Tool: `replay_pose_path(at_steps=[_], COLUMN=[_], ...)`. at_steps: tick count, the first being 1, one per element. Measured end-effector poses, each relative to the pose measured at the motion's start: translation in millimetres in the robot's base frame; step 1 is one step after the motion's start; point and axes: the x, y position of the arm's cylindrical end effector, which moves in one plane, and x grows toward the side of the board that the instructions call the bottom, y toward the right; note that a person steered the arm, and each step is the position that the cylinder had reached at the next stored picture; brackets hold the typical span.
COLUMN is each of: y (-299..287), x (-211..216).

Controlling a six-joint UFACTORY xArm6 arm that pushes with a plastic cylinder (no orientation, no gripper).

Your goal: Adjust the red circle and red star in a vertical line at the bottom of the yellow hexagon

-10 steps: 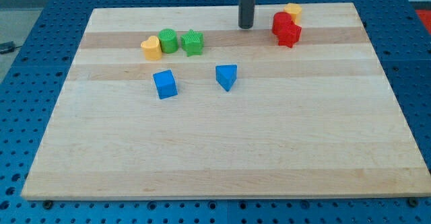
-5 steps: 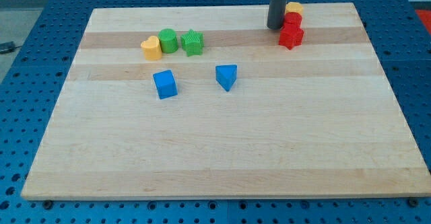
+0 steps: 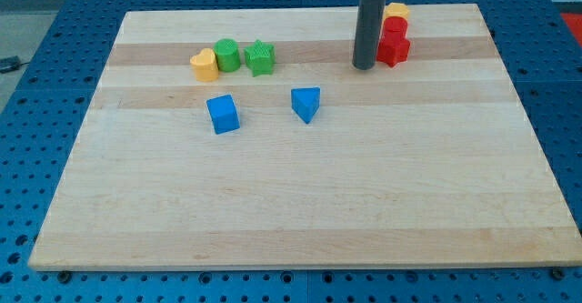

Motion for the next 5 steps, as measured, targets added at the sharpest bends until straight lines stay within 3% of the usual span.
replay_pose_path(at_steps=[5], y=[51.3], x=[1.2])
